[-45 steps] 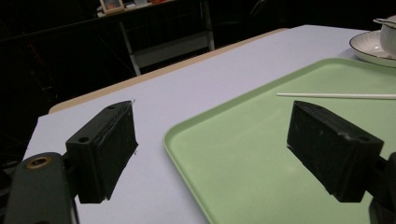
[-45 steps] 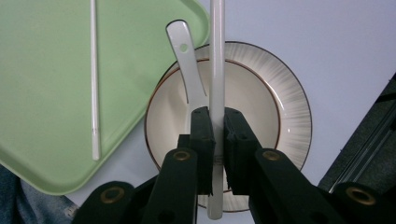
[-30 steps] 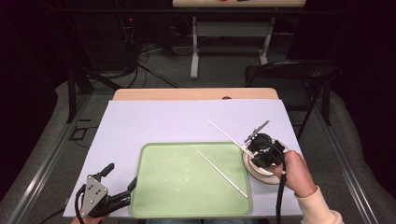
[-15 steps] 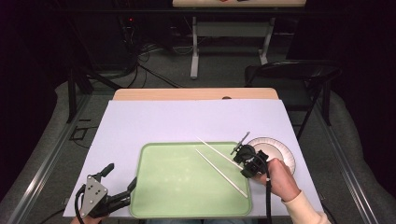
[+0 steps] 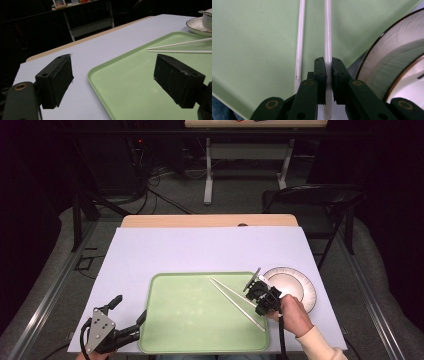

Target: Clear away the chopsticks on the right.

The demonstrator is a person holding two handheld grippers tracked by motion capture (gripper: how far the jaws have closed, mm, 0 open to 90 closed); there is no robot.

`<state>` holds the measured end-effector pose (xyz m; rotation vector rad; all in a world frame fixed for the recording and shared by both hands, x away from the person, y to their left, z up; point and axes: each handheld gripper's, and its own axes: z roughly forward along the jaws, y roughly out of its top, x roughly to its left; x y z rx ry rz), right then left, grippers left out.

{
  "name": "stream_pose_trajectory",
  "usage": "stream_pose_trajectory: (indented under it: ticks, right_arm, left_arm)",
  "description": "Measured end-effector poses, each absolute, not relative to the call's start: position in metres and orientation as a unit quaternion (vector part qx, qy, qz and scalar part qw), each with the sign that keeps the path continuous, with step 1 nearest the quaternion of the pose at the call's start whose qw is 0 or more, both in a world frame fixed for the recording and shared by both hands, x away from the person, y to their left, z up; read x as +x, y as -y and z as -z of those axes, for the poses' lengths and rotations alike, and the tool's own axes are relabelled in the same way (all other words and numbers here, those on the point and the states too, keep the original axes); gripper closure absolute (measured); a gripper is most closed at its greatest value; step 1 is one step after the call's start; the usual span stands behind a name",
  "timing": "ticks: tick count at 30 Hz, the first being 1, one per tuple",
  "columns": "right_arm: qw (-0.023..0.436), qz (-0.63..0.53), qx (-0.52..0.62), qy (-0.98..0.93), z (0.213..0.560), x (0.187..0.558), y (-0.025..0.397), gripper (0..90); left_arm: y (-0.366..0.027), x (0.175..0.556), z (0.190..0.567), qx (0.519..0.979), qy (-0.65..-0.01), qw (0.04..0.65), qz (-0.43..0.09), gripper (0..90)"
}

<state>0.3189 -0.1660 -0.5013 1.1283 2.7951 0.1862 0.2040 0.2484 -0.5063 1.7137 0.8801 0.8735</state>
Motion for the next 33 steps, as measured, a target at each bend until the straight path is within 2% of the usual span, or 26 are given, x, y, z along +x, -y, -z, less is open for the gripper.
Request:
stream_pose_trajectory:
  ticks: [16,22,24,28,33]
  right_arm:
    - [0.042,-0.061,0.361,-0.929,0.52,0.321,0.153,82.6]
    - [0.044,-0.06,0.353,-0.933,0.521,0.32,0.153,77.9]
    - [0.048,-0.059,0.351,-0.933,0.519,0.32,0.153,75.3]
    - [0.064,-0.066,0.338,-0.936,0.513,0.319,0.155,64.6]
    - [0.083,-0.093,0.332,-0.935,0.501,0.318,0.159,47.4]
  left_arm:
    - [-0.249,0.203,0.506,0.705,-0.361,0.491,-0.362,15.5]
    - [-0.249,0.203,0.506,0.705,-0.361,0.491,-0.362,15.5]
    - [-0.249,0.203,0.506,0.705,-0.361,0.491,-0.362,15.5]
    - [-0.249,0.203,0.506,0.707,-0.359,0.489,-0.363,15.5]
    - [-0.248,0.203,0.506,0.709,-0.359,0.487,-0.362,15.5]
